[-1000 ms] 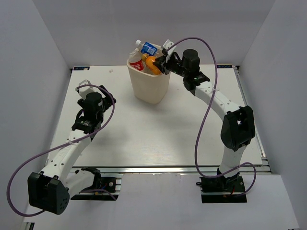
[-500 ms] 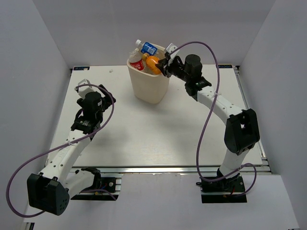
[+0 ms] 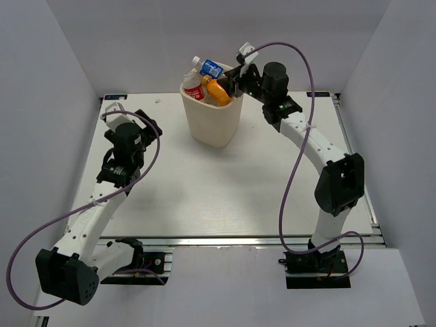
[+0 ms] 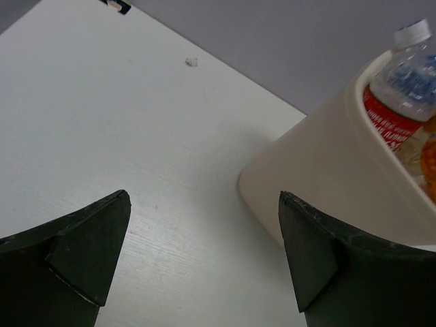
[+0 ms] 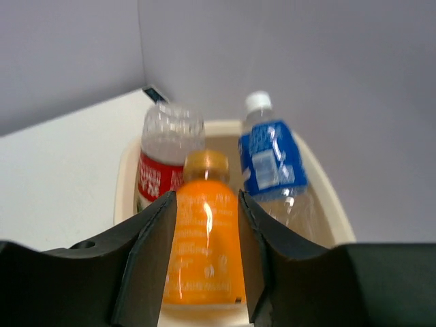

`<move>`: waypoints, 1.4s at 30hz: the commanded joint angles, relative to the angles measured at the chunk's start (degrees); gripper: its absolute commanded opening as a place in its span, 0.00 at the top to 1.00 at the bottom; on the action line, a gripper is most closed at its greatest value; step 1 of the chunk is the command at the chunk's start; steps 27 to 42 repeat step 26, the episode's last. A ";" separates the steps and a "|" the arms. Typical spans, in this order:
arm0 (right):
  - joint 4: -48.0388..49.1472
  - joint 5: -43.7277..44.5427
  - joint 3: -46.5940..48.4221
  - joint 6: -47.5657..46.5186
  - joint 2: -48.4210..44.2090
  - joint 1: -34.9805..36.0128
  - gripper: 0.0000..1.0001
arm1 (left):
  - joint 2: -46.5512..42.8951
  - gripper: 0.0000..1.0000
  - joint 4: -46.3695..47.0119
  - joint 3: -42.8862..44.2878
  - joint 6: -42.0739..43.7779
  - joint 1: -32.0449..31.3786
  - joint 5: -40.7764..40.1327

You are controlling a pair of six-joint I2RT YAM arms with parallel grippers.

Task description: Put the plastic bottles in the bin

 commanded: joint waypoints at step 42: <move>8.90 35.72 -60.34 27.59 -46.19 -14.39 0.11 | -4.11 0.02 -3.80 -0.72 0.58 13.22 7.16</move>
